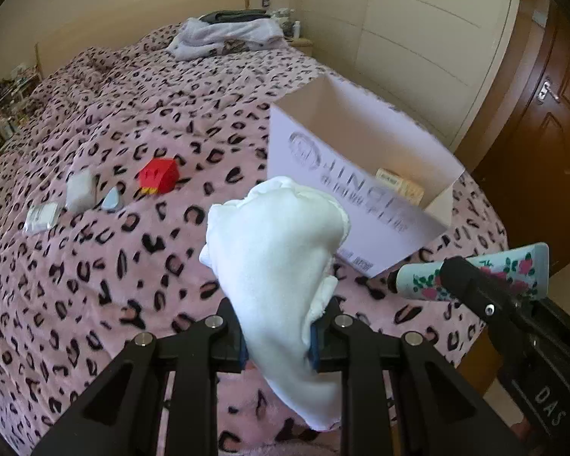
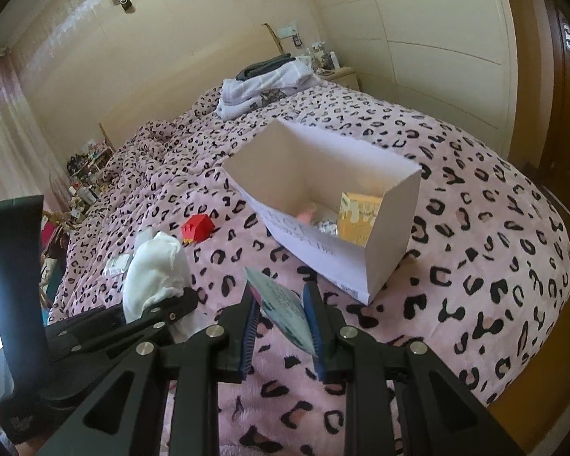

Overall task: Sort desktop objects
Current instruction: 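Carry the white sock and pink floral tube over the white paper box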

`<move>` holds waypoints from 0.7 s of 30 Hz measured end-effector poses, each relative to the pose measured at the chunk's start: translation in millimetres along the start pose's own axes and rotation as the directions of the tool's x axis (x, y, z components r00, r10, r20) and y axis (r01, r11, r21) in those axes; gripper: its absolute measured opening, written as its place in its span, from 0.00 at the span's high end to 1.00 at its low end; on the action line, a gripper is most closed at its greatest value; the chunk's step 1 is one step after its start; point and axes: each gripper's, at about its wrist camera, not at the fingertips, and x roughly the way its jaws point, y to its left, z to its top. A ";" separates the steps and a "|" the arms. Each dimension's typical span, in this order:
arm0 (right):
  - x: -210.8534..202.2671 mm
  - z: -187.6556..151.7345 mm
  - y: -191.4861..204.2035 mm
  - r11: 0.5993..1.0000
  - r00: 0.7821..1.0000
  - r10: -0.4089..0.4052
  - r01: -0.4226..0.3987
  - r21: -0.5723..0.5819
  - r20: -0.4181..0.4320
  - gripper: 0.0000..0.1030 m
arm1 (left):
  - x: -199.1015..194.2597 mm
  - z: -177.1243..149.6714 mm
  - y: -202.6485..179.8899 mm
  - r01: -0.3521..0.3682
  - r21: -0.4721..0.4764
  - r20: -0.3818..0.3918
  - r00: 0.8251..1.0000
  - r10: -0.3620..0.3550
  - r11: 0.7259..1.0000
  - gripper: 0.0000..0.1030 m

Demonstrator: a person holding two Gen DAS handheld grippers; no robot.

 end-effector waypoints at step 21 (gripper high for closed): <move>8.9 88.1 -16.3 0.999 0.990 -0.043 0.046 -0.022 0.137 0.77 | 16.2 129.9 -49.8 0.164 0.104 0.058 0.984 -0.171 0.981 0.78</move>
